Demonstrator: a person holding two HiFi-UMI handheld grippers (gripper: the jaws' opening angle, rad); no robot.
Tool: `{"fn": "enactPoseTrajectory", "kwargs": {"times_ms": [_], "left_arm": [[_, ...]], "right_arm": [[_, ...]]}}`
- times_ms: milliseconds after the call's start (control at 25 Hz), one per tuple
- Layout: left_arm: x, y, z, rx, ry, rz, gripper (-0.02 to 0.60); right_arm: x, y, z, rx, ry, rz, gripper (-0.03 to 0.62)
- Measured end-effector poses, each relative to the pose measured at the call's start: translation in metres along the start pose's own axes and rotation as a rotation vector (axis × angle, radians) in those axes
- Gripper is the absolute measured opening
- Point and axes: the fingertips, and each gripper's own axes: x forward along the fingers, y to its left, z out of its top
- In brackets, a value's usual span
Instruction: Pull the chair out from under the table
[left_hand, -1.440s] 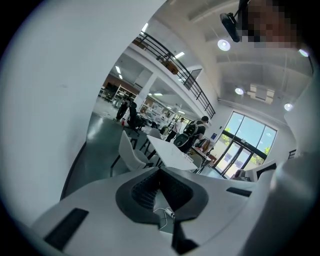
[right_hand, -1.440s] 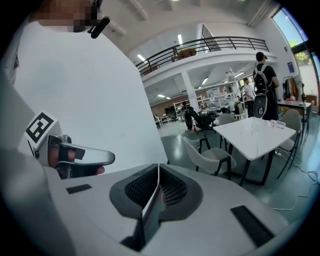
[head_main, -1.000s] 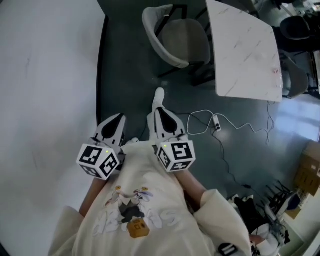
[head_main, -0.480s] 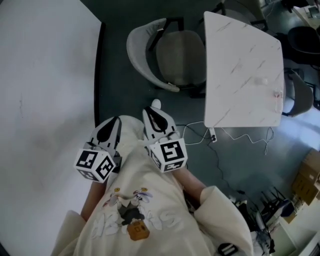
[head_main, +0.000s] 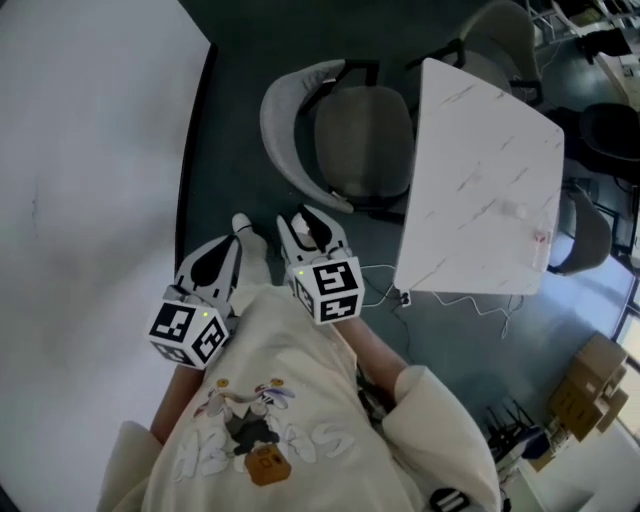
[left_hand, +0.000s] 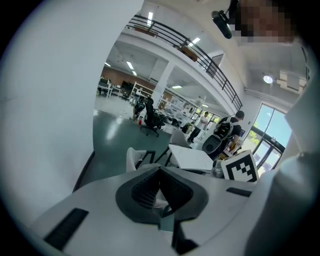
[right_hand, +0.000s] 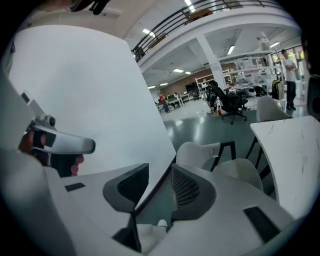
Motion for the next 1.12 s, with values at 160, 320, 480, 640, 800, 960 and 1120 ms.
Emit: {"fn": "enactPoseTrajectory", "kwargs": {"times_ms": [160,320,480,640,800,960,1120], "left_arm": [[0.003,0.020,0.003,-0.057,-0.035,0.052,0.009],[0.004,0.042,0.001,-0.103,-0.035,0.078,0.009],[0.009,0.060,-0.006,-0.147,-0.022,0.098,0.009],[0.025,0.073,-0.014,-0.171,-0.006,0.102,0.009],[0.037,0.083,-0.023,-0.188,0.003,0.095,0.009],[0.054,0.091,-0.029,-0.204,0.011,0.089,0.009],[0.068,0.102,-0.046,-0.215,0.031,0.080,0.009]], "right_arm": [[0.041,-0.016,-0.005,-0.031,0.103,-0.026,0.141],[0.076,-0.020,0.004,-0.082,0.127,-0.047,0.149],[0.105,-0.020,0.003,-0.115,0.155,-0.058,0.152],[0.131,-0.028,0.001,-0.155,0.165,-0.072,0.160],[0.154,-0.038,-0.008,-0.168,0.176,-0.095,0.167],[0.176,-0.053,-0.021,-0.161,0.193,-0.119,0.176],[0.195,-0.063,-0.034,-0.157,0.194,-0.143,0.179]]}}
